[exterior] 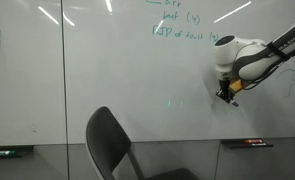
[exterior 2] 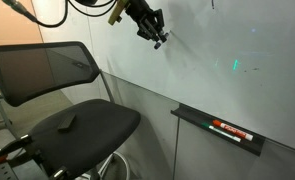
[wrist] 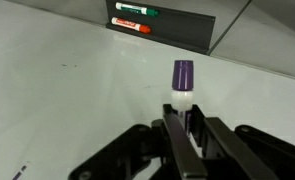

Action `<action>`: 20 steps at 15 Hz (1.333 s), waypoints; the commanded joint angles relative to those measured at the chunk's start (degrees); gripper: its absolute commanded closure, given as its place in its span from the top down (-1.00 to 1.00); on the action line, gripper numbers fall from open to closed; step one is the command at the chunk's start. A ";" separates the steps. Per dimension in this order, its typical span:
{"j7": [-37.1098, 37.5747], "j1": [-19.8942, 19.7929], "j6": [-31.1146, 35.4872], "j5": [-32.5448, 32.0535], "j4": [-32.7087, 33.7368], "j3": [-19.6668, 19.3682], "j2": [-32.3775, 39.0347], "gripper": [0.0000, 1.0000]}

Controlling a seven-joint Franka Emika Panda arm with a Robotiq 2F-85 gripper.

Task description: Use the black marker from the seat of the chair to write on the whiteboard then place the marker back on the chair.

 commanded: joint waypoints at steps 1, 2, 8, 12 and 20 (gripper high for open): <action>-1.93 0.55 -6.59 1.49 1.46 0.24 -1.46 -0.79; -3.27 0.42 -8.49 3.07 1.23 0.31 -2.02 -0.79; -2.98 -0.67 -12.79 1.90 1.12 -0.57 -2.66 -0.79; -2.68 -1.51 -11.16 1.91 1.90 -1.30 -1.51 -0.79; -1.97 -1.85 -6.79 -0.32 4.14 -1.74 1.81 -0.78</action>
